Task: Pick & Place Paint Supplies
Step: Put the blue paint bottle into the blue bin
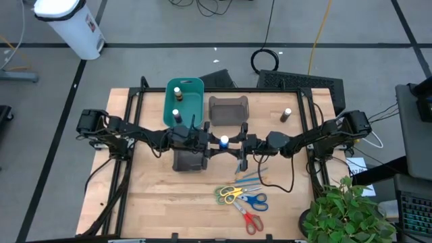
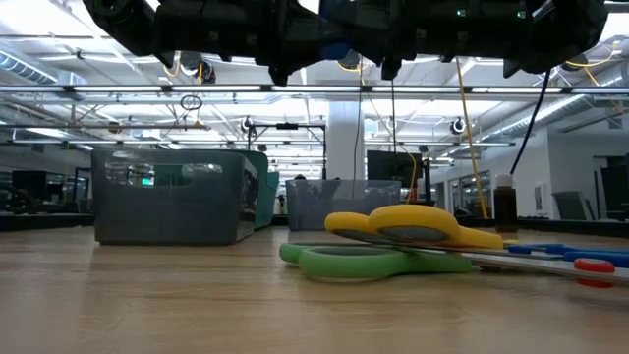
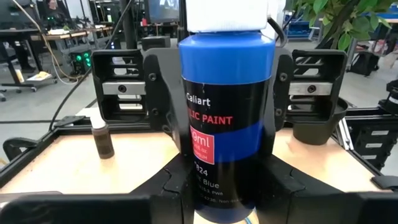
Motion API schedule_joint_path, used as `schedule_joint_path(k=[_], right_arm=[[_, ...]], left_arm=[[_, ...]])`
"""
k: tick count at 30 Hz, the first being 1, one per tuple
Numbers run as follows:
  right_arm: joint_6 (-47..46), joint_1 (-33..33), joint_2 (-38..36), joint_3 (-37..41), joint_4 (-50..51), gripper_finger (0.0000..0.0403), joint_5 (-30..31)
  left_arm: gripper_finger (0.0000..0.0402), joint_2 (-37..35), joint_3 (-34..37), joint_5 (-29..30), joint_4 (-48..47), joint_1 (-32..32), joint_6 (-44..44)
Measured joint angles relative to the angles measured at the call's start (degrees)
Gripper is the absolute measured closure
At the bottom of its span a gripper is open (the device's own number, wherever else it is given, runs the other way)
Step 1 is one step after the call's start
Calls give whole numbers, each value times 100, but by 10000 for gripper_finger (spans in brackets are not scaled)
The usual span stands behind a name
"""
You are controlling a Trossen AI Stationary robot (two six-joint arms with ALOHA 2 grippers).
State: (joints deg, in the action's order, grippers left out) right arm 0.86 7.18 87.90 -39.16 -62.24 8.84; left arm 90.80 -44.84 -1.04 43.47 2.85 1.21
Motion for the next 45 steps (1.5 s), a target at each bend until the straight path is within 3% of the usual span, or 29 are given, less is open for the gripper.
schedule_joint_path(k=[8, 14, 22, 30, 36, 45], right_arm=[[-73, 0, 5, -2, 42, 302, 2], [-75, -4, -39, 8, 88, 304, 12], [-39, -7, -31, 7, 175, 304, 32], [-306, -164, -26, 2, 863, 300, 186], [-341, -269, -26, 2, 922, 299, 160], [-345, -262, -31, 0, 1068, 298, 157]], left_arm=[[278, -118, -28, -30, -412, 4, -492], [218, -762, -552, 202, -2696, 86, -522], [121, -1233, -1958, 475, -5512, 216, -379], [102, -734, -3984, 368, -7953, 219, -538], [101, -61, -4670, 371, -8502, 101, -329], [100, 436, -4732, 420, -8266, -224, -4]])
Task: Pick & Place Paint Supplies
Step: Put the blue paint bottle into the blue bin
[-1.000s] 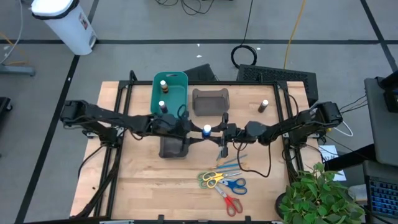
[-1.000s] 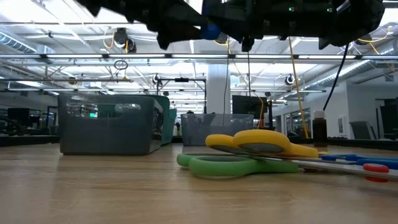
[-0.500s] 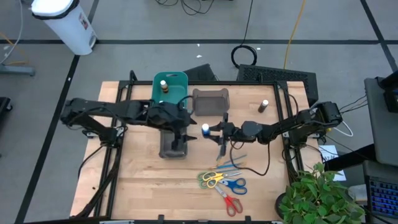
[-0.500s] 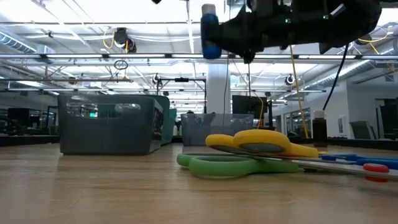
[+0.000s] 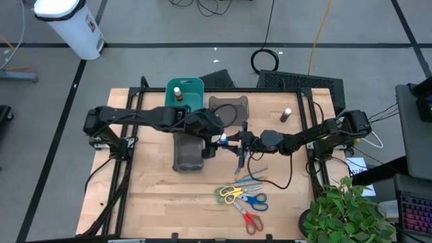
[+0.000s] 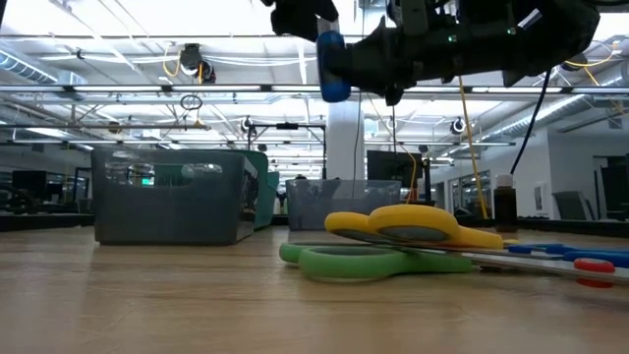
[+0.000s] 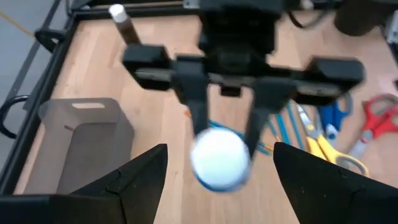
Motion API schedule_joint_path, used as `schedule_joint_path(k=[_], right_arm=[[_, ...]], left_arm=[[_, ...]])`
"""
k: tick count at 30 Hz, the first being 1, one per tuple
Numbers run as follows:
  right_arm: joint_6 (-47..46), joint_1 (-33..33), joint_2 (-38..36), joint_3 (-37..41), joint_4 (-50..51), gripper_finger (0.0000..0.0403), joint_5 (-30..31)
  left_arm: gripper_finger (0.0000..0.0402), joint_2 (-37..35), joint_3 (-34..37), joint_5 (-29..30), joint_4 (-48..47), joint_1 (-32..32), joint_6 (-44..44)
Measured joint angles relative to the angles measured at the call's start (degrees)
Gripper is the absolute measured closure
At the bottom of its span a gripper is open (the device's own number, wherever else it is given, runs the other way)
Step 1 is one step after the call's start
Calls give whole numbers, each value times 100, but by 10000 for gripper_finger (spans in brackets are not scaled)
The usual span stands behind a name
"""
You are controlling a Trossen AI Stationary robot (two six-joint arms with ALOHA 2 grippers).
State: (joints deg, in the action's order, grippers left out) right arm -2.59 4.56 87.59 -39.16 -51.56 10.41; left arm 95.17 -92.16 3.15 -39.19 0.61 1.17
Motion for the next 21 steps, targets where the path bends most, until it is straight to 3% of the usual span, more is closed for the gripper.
schedule_joint_path(k=[8, 15, 21], right_arm=[[-60, 0, 2, 0, 50, 298, -15], [15, 2, 2, 0, -4, 298, -19], [15, 2, 2, 0, 1, 298, -7]], left_arm=[[111, -15, 0, -36, -32, -180, -17], [162, -3, 0, -551, -94, -285, -17], [209, 7, 0, -610, -115, -334, -142]])
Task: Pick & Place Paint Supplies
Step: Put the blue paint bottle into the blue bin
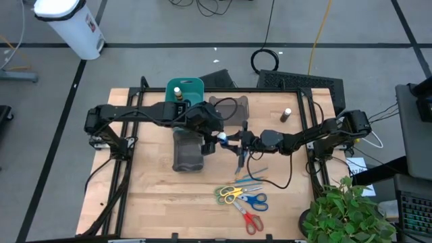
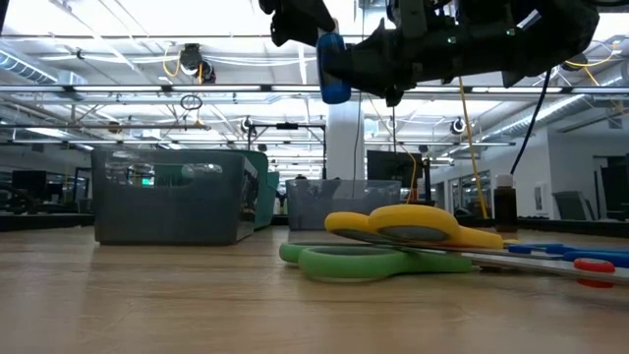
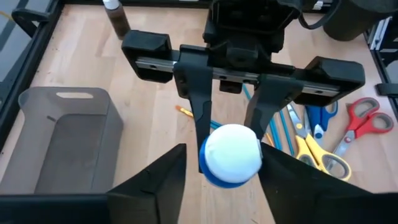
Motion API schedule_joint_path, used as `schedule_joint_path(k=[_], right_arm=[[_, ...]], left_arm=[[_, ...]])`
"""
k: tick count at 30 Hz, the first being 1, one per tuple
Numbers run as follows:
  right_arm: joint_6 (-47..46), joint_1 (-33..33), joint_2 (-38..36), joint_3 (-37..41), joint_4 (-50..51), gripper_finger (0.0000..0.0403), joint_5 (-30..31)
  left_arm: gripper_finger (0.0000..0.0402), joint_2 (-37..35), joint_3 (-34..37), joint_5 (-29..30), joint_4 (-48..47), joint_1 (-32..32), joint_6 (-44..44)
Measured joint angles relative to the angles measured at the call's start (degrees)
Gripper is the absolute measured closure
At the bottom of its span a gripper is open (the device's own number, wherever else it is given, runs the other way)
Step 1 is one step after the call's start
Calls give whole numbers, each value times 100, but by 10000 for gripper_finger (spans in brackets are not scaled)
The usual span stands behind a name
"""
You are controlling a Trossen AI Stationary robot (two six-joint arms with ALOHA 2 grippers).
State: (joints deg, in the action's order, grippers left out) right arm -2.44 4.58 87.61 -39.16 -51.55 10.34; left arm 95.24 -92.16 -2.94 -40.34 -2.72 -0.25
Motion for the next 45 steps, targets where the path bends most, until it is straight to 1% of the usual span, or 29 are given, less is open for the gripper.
schedule_joint_path(k=[5, 9, 12, 15, 17, 19, 21, 26, 29, 33, 36, 38, 41, 45], right_arm=[[0, -2, 0, 0, 0, 298, 7], [4, 0, 0, 0, -2, 297, 4], [-24, 0, 0, 0, 2, 288, 81], [-287, 7, -2, -5, 71, 263, 359], [-360, 7, -4, -15, 85, 239, 497], [-382, 0, -19, -13, 141, 215, 549], [-381, 0, 16, 11, 262, 193, 469], [-267, 2, -105, -4, 223, 158, 455], [-368, 2, -119, 2, 282, 148, 453], [-633, 2, -236, 0, 323, 145, 444], [-652, 4, -219, 5, 408, 148, 442], [-647, 7, -223, 4, 336, 150, 442], [-636, 2, -227, 4, 390, 150, 440], [-634, 2, -225, 4, 375, 151, 440]], left_arm=[[244, 2, 0, -72, 15, -4, 124], [283, 2, 0, -188, 16, -11, 223], [286, -9, 0, -141, 16, -11, 259], [286, -86, 5, -18, 38, -11, 255], [286, -229, 20, 200, -13, -7, 247], [286, -478, 21, 409, -81, -27, 262], [286, -750, 1, 586, -137, -85, 274], [286, -1276, 2, 959, -372, -334, 50], [286, -1488, 0, 1231, -566, -575, -30], [286, -1467, 4, 1309, -874, -1021, -42], [286, -1379, 4, 1267, -955, -1449, -31], [286, -1342, 34, 1077, -943, -1805, -31], [286, -1345, 249, 893, -865, -2288, -33], [286, -1347, 742, 893, -622, -2906, -194]])
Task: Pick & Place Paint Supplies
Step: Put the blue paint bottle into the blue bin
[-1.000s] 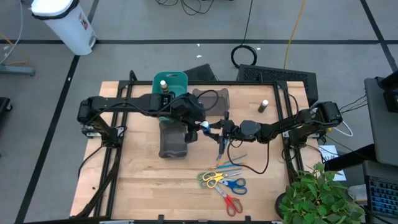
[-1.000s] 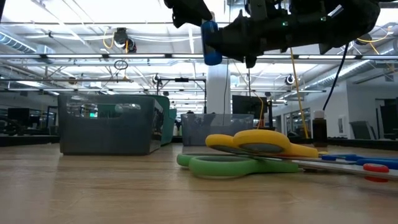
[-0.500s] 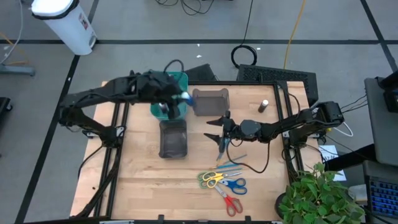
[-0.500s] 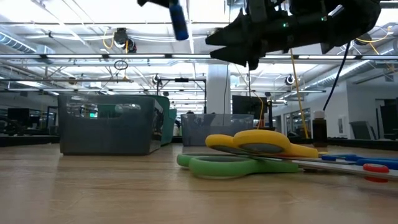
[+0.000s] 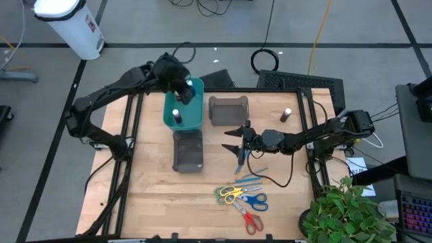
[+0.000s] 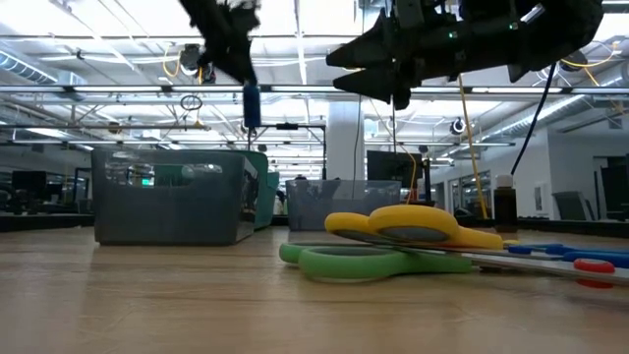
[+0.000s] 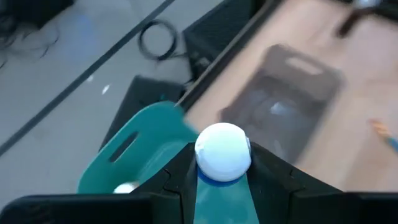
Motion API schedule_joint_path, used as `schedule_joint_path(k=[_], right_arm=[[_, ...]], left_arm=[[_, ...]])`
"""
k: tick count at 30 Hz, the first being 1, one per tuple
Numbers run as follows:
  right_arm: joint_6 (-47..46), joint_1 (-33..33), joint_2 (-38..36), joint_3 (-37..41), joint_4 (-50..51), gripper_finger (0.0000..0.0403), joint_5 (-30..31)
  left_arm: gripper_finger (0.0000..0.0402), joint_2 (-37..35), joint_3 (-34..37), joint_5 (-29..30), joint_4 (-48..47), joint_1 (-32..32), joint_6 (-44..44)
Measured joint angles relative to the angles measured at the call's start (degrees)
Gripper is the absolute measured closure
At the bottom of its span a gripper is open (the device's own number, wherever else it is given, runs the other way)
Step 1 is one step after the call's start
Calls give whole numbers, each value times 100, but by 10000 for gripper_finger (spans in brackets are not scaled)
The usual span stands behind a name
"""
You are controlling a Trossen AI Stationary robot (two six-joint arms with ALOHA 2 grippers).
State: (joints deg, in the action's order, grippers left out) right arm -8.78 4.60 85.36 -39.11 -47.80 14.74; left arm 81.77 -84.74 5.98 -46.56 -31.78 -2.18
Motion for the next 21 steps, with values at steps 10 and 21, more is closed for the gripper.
schedule_joint_path(k=[10, 21], right_arm=[[2, 0, 0, 0, -43, 151, 0], [195, -26, 0, 0, -122, 151, 7]], left_arm=[[286, 17, 1615, -560, 2041, -831, -165], [286, 698, 1822, -589, 2401, -899, -264]])
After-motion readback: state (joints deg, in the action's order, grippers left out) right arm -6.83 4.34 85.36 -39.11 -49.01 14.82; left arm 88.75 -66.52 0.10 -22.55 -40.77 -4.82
